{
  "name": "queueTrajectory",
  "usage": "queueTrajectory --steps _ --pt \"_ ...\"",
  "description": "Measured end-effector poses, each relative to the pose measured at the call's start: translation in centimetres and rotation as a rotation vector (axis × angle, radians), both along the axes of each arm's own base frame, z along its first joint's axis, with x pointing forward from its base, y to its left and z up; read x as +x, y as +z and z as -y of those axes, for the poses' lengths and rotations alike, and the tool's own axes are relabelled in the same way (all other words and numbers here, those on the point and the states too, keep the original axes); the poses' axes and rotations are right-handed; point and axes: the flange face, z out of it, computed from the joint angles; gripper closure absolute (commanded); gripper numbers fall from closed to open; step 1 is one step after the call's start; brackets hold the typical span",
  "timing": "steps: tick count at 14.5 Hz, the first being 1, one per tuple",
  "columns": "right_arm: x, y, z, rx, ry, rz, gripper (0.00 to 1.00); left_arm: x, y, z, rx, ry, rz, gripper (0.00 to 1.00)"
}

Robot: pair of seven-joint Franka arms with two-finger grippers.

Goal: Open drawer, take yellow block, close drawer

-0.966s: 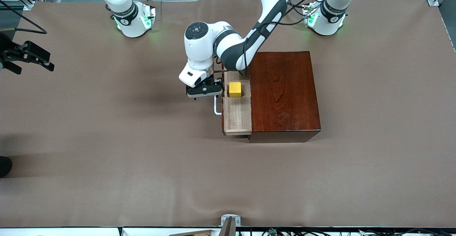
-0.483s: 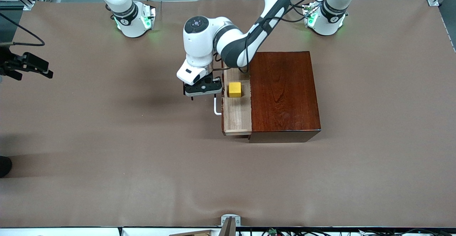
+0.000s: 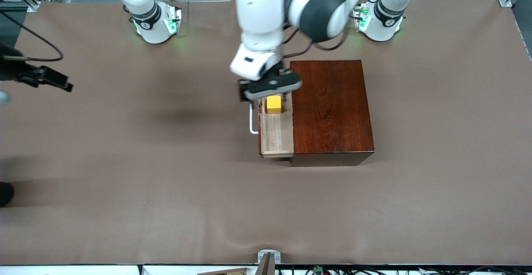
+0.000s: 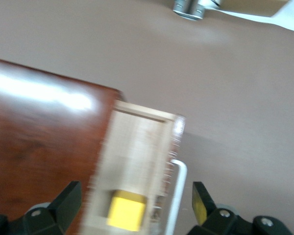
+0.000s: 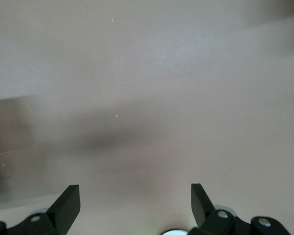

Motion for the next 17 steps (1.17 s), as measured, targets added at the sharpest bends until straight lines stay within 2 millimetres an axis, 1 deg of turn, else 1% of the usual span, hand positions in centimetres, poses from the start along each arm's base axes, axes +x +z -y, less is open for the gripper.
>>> queueTrajectory --steps 3,5,7,10,12,15,17 --pt "-0.4 -0.2 -4.2 0.023 -0.142 -0.038 0.0 2.7 4.4 -7.5 0.043 0.009 -0.04 0.0" --pt "-0.7 -0.3 -6.7 0.029 -0.21 -0.058 0.0 4.1 6.5 -11.9 0.053 0.025 -0.053 0.0" --pt "-1.0 -0.5 -9.2 0.021 -0.253 -0.072 0.0 5.2 7.9 -16.0 0.067 0.031 -0.074 0.0" --pt "-1.5 -1.2 -13.1 0.003 -0.302 -0.094 0.0 6.4 9.7 -21.9 0.096 -0.016 -0.113 0.0" --pt "-1.9 -1.5 -15.4 -0.01 -0.325 -0.102 0.0 6.7 10.7 -25.5 0.103 -0.03 -0.127 0.0" --pt "-2.3 -2.3 -18.4 -0.032 -0.402 -0.116 0.0 6.7 11.3 -29.9 0.095 -0.048 -0.153 0.0" --pt "-2.7 -3.1 -20.5 -0.051 -0.455 -0.127 0.0 6.8 11.5 -33.4 0.073 -0.042 -0.172 0.0"
